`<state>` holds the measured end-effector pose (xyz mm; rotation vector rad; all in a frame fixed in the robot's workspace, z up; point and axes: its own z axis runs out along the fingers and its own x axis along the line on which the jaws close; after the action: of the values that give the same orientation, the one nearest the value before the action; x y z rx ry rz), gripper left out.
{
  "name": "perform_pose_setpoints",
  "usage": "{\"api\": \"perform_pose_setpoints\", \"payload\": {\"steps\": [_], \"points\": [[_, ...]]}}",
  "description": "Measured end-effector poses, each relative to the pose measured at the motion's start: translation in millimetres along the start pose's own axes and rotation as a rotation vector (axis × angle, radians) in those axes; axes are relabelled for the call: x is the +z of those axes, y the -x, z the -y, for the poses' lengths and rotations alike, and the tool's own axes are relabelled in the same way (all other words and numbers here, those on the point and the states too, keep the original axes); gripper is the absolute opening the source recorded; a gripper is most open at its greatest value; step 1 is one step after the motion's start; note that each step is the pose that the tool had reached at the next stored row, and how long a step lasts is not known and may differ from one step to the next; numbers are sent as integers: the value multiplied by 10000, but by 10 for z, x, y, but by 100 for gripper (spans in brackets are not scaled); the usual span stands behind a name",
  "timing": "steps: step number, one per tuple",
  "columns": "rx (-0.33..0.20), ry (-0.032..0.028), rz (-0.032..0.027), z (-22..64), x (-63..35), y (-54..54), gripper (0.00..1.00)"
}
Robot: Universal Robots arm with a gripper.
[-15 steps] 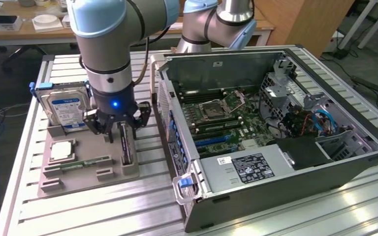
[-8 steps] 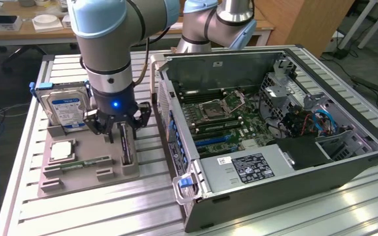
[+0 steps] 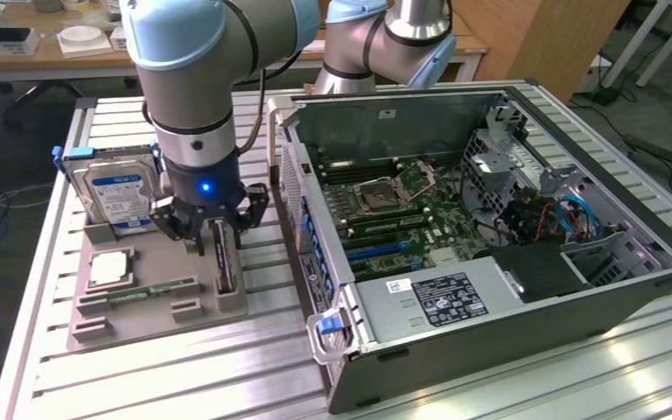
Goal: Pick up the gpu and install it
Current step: 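Pick up the gpu and move the gpu toward the slot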
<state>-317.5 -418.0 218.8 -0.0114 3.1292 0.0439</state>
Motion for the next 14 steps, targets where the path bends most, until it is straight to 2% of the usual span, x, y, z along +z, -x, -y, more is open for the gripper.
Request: {"api": "perform_pose_setpoints", "payload": {"steps": [2,3,4,11,12,14], "points": [[1,-1,0,0,0,0,45],[1,0,0,0,0,0,45],[0,0,0,0,0,0,38],[1,0,0,0,0,0,36],[0,0,0,0,0,0,29],[1,-1,0,0,0,0,29]]}}
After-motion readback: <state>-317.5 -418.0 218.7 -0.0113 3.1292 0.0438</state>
